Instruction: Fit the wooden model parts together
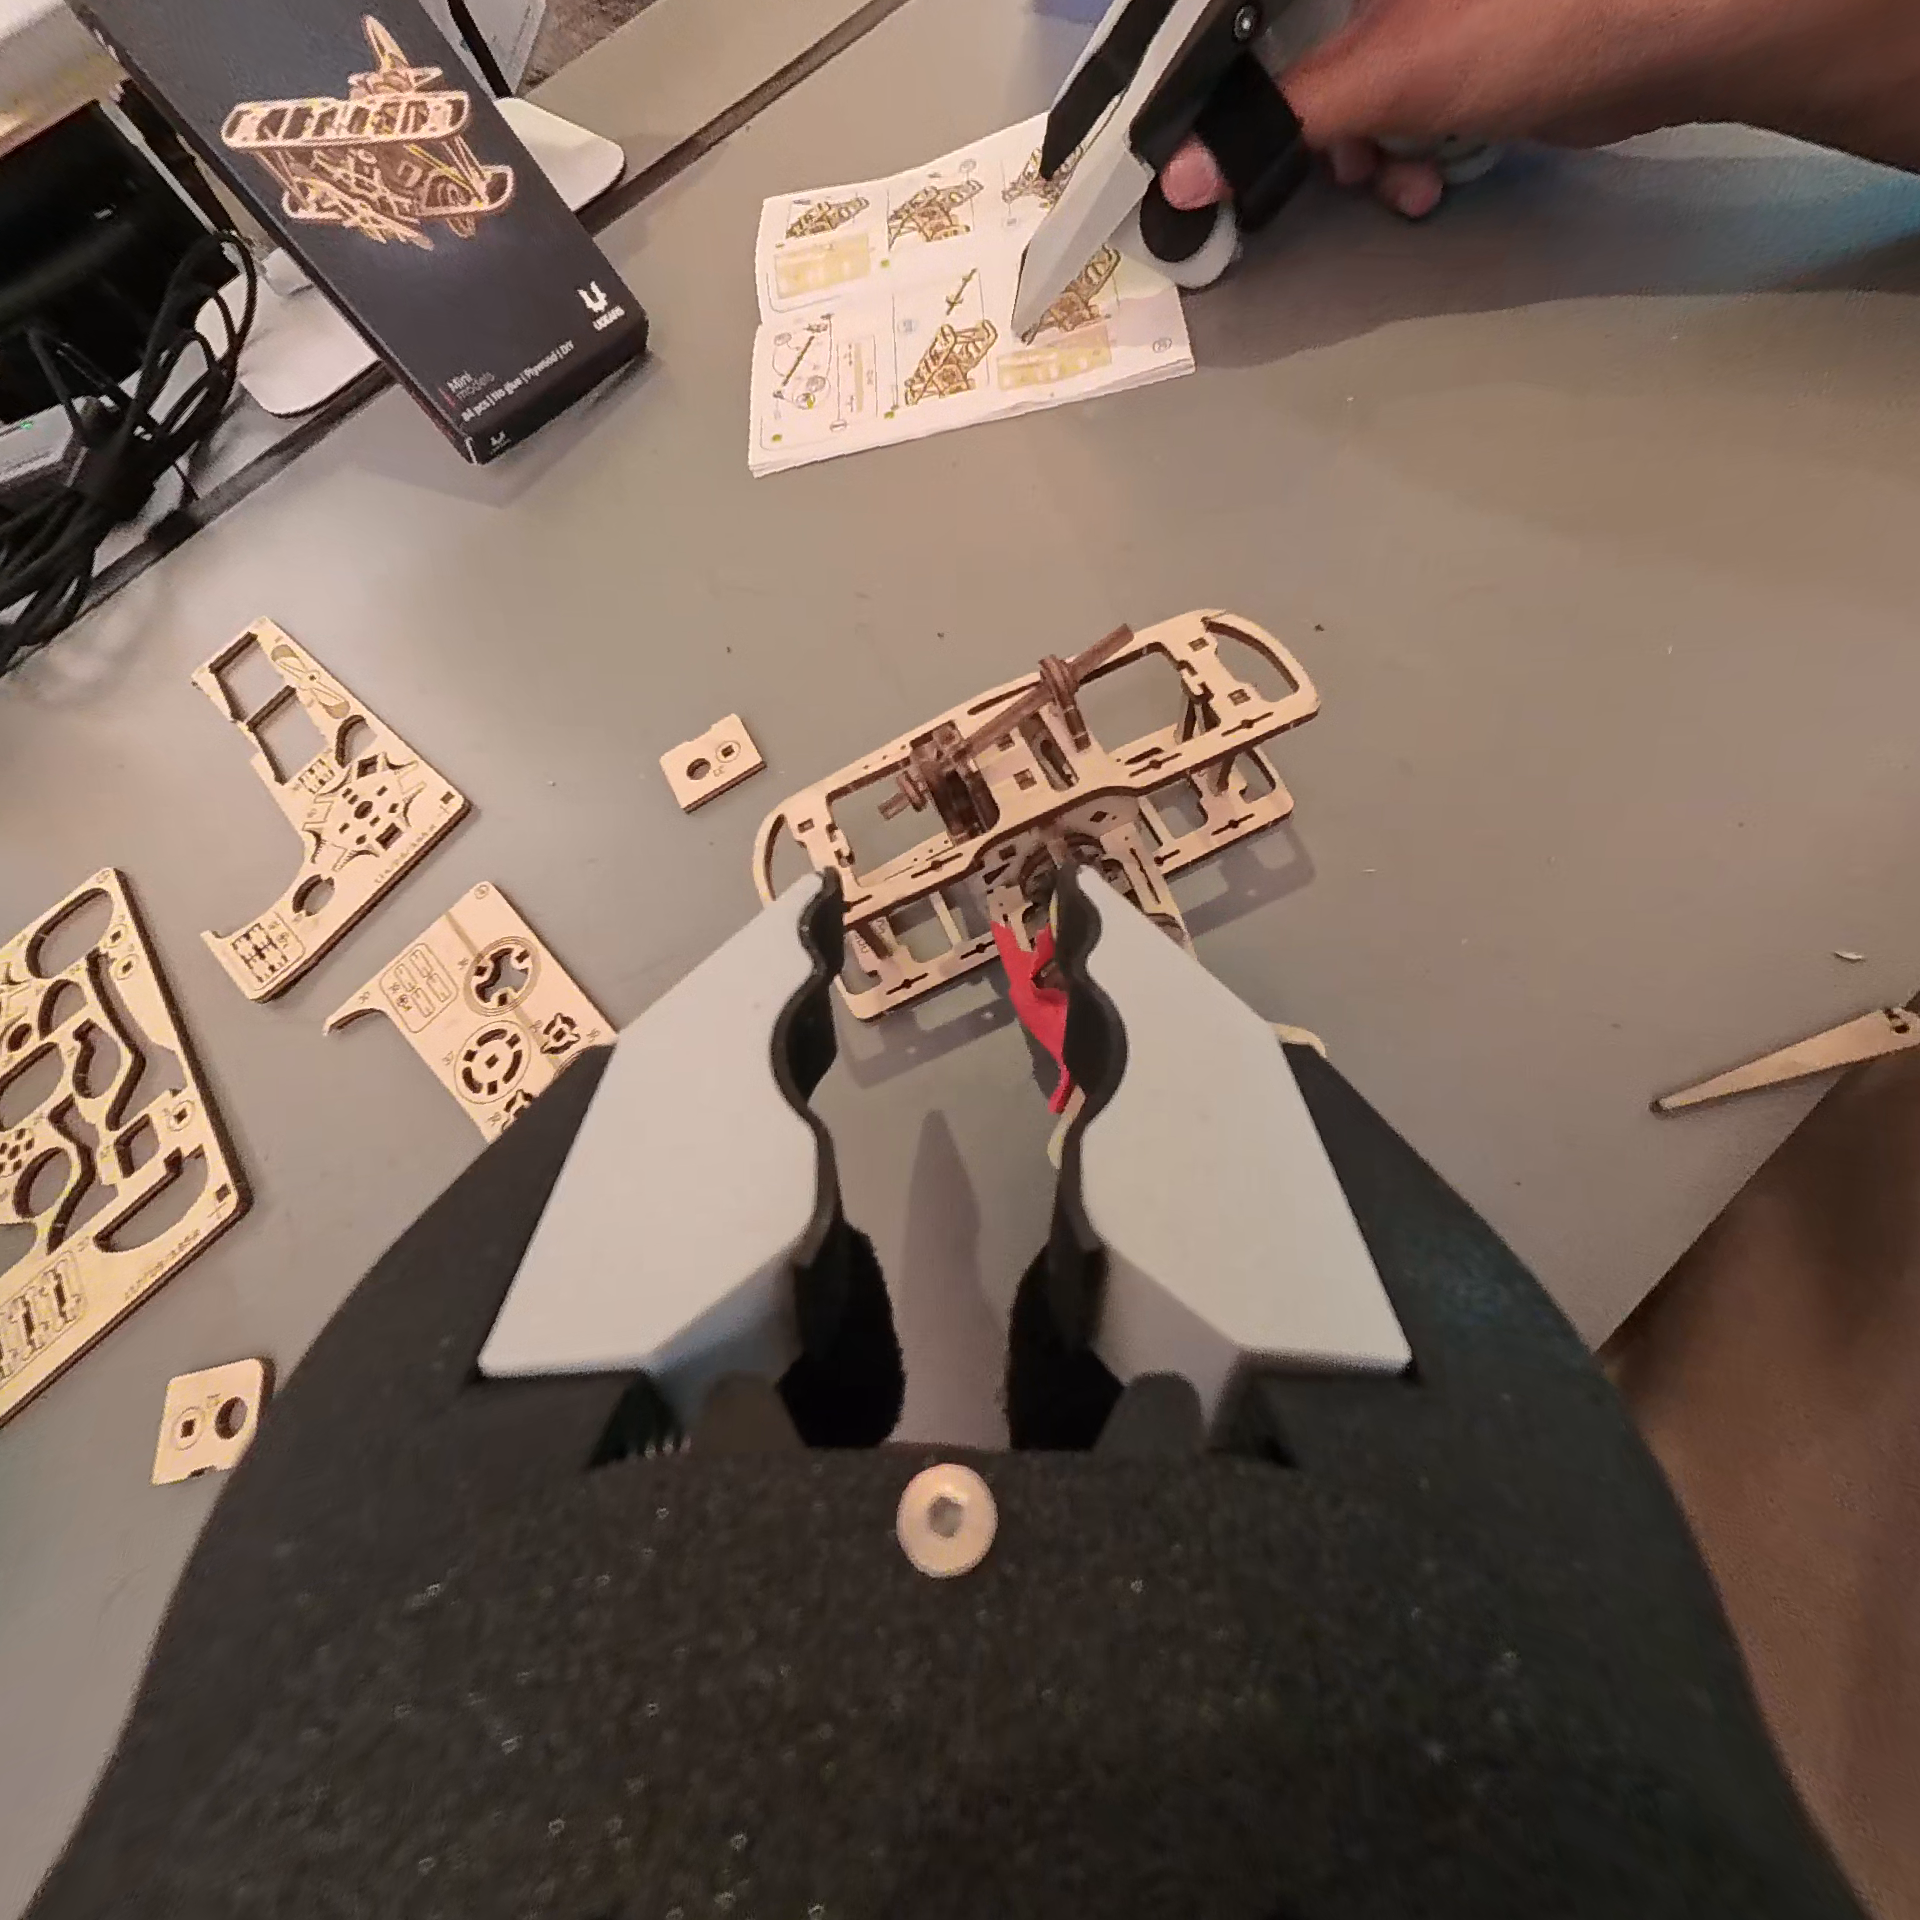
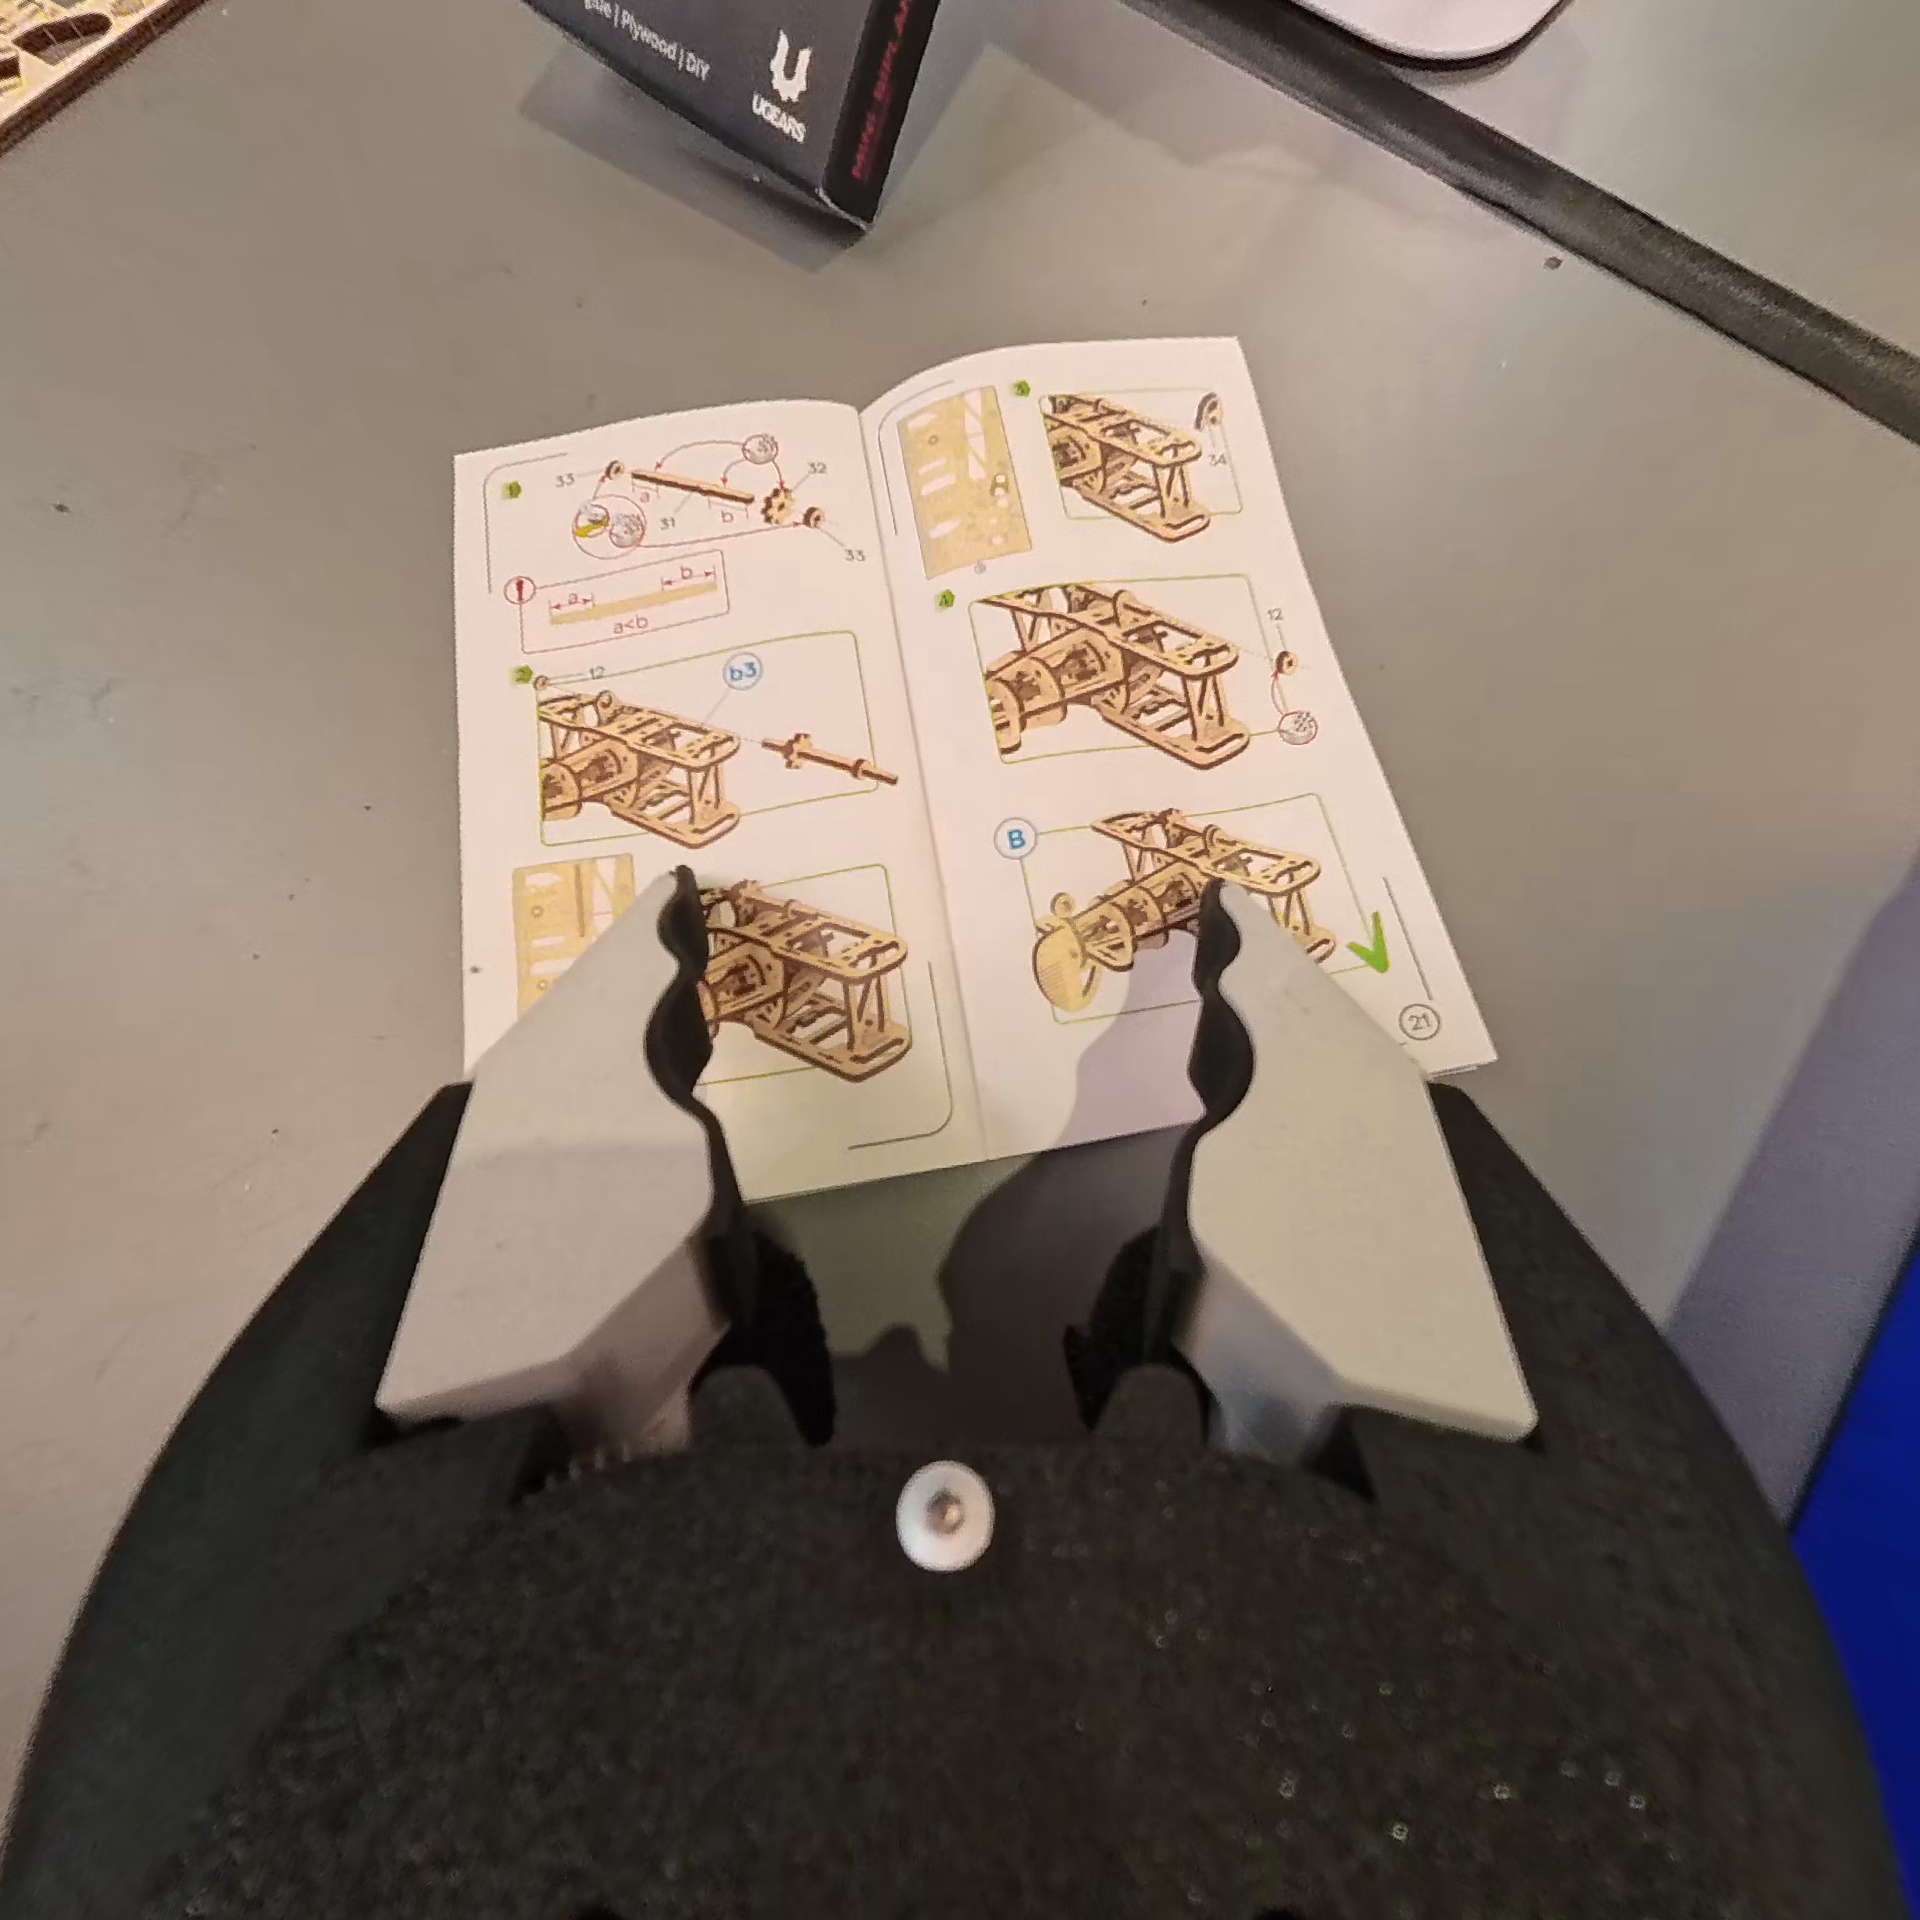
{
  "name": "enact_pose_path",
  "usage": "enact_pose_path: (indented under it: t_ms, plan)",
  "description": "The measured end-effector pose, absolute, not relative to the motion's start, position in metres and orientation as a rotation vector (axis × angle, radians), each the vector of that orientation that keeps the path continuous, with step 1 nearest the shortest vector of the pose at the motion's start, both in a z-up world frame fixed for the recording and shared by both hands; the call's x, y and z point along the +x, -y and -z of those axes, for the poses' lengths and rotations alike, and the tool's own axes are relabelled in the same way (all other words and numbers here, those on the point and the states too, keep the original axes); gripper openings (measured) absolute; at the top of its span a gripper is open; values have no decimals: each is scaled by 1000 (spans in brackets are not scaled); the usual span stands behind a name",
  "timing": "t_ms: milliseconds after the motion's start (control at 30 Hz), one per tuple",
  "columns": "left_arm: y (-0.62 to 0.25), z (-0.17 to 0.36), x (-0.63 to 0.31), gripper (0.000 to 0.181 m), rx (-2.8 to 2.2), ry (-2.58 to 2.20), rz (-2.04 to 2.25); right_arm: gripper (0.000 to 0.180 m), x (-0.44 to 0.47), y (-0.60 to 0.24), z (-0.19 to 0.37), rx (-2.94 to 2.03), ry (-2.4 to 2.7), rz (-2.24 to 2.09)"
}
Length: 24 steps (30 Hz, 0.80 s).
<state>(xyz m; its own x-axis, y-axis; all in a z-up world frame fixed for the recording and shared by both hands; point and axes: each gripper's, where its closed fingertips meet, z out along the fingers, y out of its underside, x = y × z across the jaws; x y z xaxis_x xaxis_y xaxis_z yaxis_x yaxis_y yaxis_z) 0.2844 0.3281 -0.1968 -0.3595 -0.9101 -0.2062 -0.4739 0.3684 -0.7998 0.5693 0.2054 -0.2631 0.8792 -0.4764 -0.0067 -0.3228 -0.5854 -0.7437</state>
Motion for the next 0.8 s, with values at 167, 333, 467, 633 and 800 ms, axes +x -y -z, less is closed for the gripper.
enact_pose_path:
  t_ms: [167, 333, 467, 633, 800]
  plan:
    - [-328, 196, 284, 38, -1192, -1973, 854, 93, 569, -205, 263, -2244, -572, 246]
    - [-328, 198, 284, 39, -1200, -1977, 851, 93, 569, -205, 263, -2244, -572, 246]
    - [-328, 199, 284, 38, -1196, -1982, 840, 93, 569, -205, 263, -2244, -572, 246]
    - [-331, 197, 283, 38, -1192, -1975, 826, 93, 569, -205, 263, -2244, -572, 246]
    - [-336, 192, 281, 38, -1213, -1944, 842, 93, 569, -205, 263, -2244, -572, 246]
